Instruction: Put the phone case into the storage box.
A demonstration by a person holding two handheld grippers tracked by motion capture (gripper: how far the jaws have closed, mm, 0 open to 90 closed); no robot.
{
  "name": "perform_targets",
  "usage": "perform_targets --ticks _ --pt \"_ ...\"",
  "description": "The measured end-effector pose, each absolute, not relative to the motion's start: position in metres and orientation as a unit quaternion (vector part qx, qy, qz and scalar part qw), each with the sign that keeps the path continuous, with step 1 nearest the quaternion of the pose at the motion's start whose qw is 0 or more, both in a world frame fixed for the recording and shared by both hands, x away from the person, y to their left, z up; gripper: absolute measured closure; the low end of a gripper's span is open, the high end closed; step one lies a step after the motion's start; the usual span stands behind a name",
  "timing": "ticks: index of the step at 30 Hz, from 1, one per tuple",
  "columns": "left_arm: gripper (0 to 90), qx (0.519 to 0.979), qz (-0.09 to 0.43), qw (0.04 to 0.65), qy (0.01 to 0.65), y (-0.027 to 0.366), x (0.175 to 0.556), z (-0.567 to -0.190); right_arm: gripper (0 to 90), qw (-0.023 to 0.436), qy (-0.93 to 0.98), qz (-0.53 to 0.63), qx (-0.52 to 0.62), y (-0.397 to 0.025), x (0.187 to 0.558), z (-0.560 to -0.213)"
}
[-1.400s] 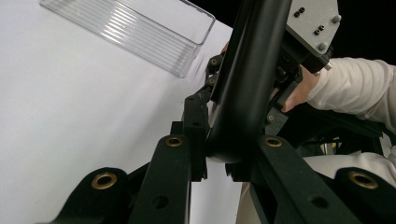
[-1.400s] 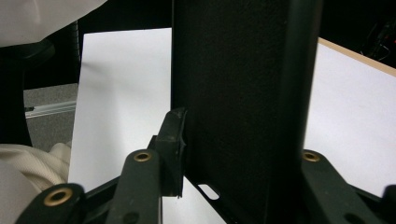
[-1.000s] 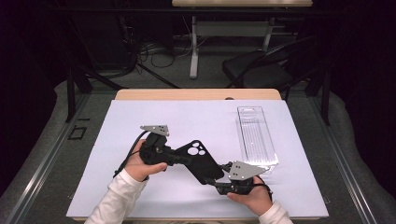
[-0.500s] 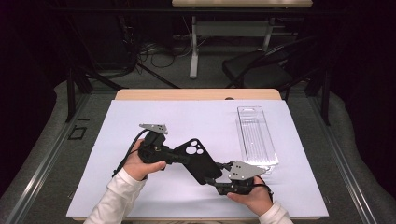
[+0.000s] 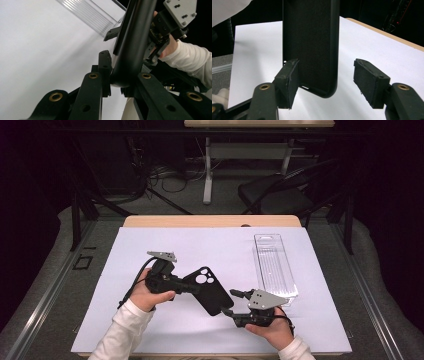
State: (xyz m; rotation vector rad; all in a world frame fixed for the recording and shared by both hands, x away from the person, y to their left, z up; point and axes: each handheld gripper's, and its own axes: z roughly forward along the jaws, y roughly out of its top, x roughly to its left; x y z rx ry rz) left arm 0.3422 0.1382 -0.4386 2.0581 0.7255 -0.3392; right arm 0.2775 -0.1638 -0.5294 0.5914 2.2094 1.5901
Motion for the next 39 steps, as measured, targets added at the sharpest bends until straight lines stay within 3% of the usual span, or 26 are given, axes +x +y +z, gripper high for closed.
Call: perform_targets --ticks 39 --pt "81.0 0.848 -0.123 0.394 0.333 0.135 0.342 -0.429 33.2 0.198 0.8 0.52 0.222 -0.161 0.28 -0.5"
